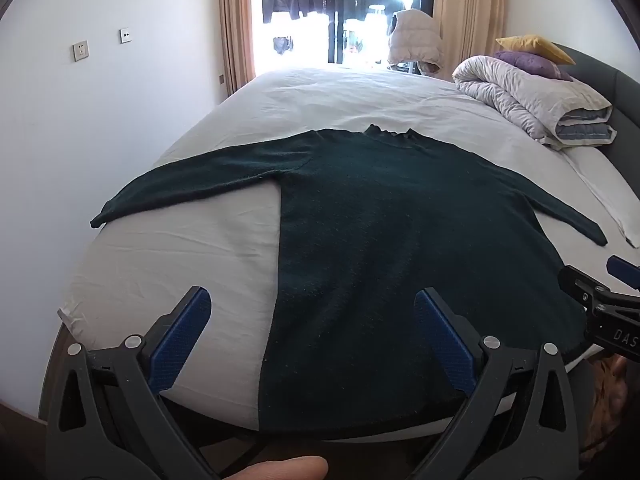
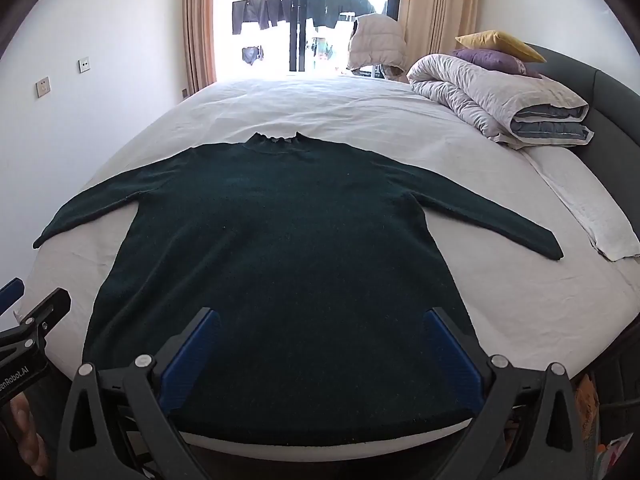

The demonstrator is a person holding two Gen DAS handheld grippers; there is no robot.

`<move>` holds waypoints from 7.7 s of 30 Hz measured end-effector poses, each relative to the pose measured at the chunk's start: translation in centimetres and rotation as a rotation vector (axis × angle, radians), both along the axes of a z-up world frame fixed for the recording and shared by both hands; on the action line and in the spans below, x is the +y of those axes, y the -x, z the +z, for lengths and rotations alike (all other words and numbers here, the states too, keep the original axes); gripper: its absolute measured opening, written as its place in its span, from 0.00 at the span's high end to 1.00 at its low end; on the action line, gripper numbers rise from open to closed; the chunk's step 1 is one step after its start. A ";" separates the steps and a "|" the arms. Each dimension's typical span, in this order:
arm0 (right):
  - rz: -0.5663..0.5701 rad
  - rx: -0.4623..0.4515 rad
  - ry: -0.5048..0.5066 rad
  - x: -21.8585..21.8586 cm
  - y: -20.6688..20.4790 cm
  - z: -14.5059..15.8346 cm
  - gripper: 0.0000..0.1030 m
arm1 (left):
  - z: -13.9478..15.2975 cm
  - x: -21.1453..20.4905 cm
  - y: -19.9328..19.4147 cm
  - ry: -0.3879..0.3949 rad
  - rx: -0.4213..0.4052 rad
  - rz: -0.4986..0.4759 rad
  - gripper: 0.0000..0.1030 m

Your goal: Fold small clothes

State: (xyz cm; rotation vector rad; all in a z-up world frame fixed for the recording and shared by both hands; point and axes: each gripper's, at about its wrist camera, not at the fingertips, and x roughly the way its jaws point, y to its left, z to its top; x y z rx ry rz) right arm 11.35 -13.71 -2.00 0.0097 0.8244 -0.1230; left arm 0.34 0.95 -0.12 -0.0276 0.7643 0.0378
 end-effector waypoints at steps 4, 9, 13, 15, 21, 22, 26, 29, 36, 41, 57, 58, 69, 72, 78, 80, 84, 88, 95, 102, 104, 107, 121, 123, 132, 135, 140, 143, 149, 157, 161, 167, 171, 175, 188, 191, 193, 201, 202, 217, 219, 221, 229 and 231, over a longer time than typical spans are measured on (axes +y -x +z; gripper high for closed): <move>0.003 0.002 0.001 0.0 0.1 0.0 0.00 | 0.1 -0.1 0.1 0.002 -0.005 0.000 0.00; 0.004 0.005 0.002 -0.1 0.1 0.0 0.00 | 0.2 -0.1 0.2 0.002 -0.007 0.000 0.00; 0.006 0.010 0.000 -0.1 0.1 0.0 0.00 | 0.2 0.0 0.3 0.003 -0.007 0.001 0.00; 0.006 0.013 0.001 0.0 0.0 -0.1 0.00 | 0.2 0.0 0.3 0.004 -0.006 0.001 0.00; 0.007 0.015 0.001 0.0 0.1 -0.2 0.00 | 0.2 0.0 0.4 0.004 -0.004 0.002 0.00; 0.007 0.016 0.001 0.0 0.1 -0.1 0.00 | 0.2 -0.1 0.4 0.004 -0.003 0.001 0.00; 0.006 0.016 0.002 0.0 0.1 -0.2 0.00 | 0.1 0.0 0.5 0.004 -0.002 0.001 0.00; 0.007 0.016 0.002 0.1 0.1 -0.2 0.00 | 0.1 -0.1 0.5 0.004 -0.003 0.001 0.00; 0.007 0.019 0.002 0.0 0.2 -0.3 0.00 | 0.0 -0.1 0.6 0.004 0.000 0.000 0.00; 0.007 0.021 0.003 0.1 0.2 -0.6 0.00 | 0.0 -0.2 0.8 0.005 0.002 0.000 0.00; 0.006 0.025 0.003 0.2 0.1 -0.8 0.00 | -0.2 -0.2 0.8 0.006 0.006 0.000 0.00; 0.006 0.025 0.003 0.2 0.1 -0.8 0.00 | -0.1 -0.2 0.7 0.005 0.006 0.000 0.00; 0.006 0.026 0.006 0.3 0.1 -1.0 0.00 | -0.2 -0.1 0.8 0.006 0.007 -0.001 0.00; 0.006 0.027 0.007 0.3 0.1 -1.0 0.00 | -0.3 -0.1 0.9 0.006 0.008 -0.001 0.00; 0.007 0.027 0.006 0.3 0.1 -1.0 0.00 | -0.4 -0.2 0.9 0.007 0.010 -0.001 0.00; 0.006 0.029 0.007 0.3 0.2 -1.1 0.00 | -0.5 -0.2 0.9 0.006 0.011 -0.001 0.00; 0.006 0.028 0.006 0.4 0.2 -1.2 0.00 | -0.7 -0.3 1.0 0.008 0.017 -0.002 0.00; 0.006 0.030 0.007 0.5 0.2 -1.3 0.00 | -0.7 -0.3 0.9 0.011 0.020 -0.001 0.00; 0.008 0.033 0.006 0.5 0.3 -1.5 0.00 | -0.7 -0.3 0.8 0.012 0.023 0.000 0.00; 0.008 0.037 0.003 0.5 0.3 -1.7 0.00 | -0.8 -0.3 0.8 0.016 0.029 -0.001 0.00; 0.007 0.040 0.002 0.4 0.4 -1.8 0.00 | -0.8 -0.3 0.8 0.016 0.028 -0.003 0.00; 0.007 0.042 0.002 0.4 0.5 -1.9 0.00 | -0.9 -0.3 0.8 0.016 0.030 -0.007 0.00; 0.025 0.002 -0.019 0.2 -0.5 -1.8 0.00 | -2.8 6.8 -1.1 0.294 0.015 0.050 0.00; 0.041 -0.016 -0.025 0.5 -0.8 -1.7 0.00 | -3.3 9.7 -1.8 0.405 -0.028 0.061 0.00; 0.167 -0.074 -0.055 3.5 -3.5 -1.1 0.00 | -7.4 26.4 -7.5 0.776 -0.032 0.363 0.00; 0.201 -0.081 -0.078 4.6 -4.4 -1.0 0.01 | -8.7 31.2 -9.2 0.893 -0.090 0.446 0.00; 0.244 -0.050 -0.099 6.2 -5.7 -1.8 0.09 | -11.6 37.5 -12.5 1.074 -0.142 0.535 0.00; 0.246 -0.028 -0.128 6.7 -6.5 -2.4 0.10 | -11.9 39.4 -14.4 1.100 -0.168 0.559 0.00; 0.241 -0.018 -0.167 6.7 -7.0 -3.0 0.11 | -13.0 41.9 -18.1 1.133 -0.191 0.586 0.01; 0.200 -0.013 -0.224 4.8 -6.9 -4.0 0.11 | -14.9 43.9 -20.6 1.160 -0.146 0.624 0.77; 0.158 -0.019 -0.259 2.8 -6.9 -4.6 0.11 | -11.8 42.1 -22.4 1.030 -0.173 0.574 0.88; 0.080 -0.032 -0.326 -1.4 -6.6 -5.8 0.11 | -2.2 32.3 -30.3 0.780 -0.214 0.302 0.88; 0.017 -0.042 -0.368 -4.8 -6.0 -6.4 0.11 | 1.4 21.3 -36.0 0.612 -0.201 0.093 0.88; -0.055 -0.052 -0.400 -8.6 -5.3 -7.2 0.11 | 2.2 8.5 -39.3 0.478 -0.159 -0.103 0.88; -0.226 -0.038 -0.428 -16.5 -4.9 -9.2 0.11 | -11.1 -18.9 -34.7 0.185 0.086 -0.409 0.87; -0.209 -0.053 -0.421 -16.3 -5.7 -8.9 0.11 | -12.2 -16.9 -33.5 0.223 0.088 -0.406 0.73; -0.186 -0.059 -0.417 -16.1 -6.5 -8.6 0.11 | -10.3 -16.2 -31.7 0.247 0.049 -0.416 0.38; -0.030 -0.051 -0.441 -13.8 -14.1 -6.7 0.06 | -4.4 -4.9 -24.6 0.257 -0.173 -0.365 0.21; -0.020 -0.049 -0.438 -13.5 -15.3 -6.5 0.06 | -4.9 -3.5 -24.6 0.257 -0.173 -0.329 0.21; 0.092 0.212 -0.499 -10.4 -28.9 -11.2 0.55 | -12.5 6.0 -26.4 0.463 -0.050 -0.113 0.21; 0.126 0.213 -0.459 -9.9 -29.3 -10.7 0.85 | -12.7 6.2 -26.5 0.463 -0.051 -0.114 0.21; 0.134 0.193 -0.451 -10.2 -29.6 -9.7 0.92 | -12.9 6.5 -26.6 0.466 -0.055 -0.115 0.21; 0.183 0.082 -0.413 -10.2 -30.5 -4.9 0.92 | -13.3 6.7 -27.6 0.445 -0.059 -0.072 0.21; 0.201 0.090 -0.357 -9.1 -30.7 -4.8 0.92 | -13.3 7.4 -27.6 0.456 -0.063 -0.038 0.21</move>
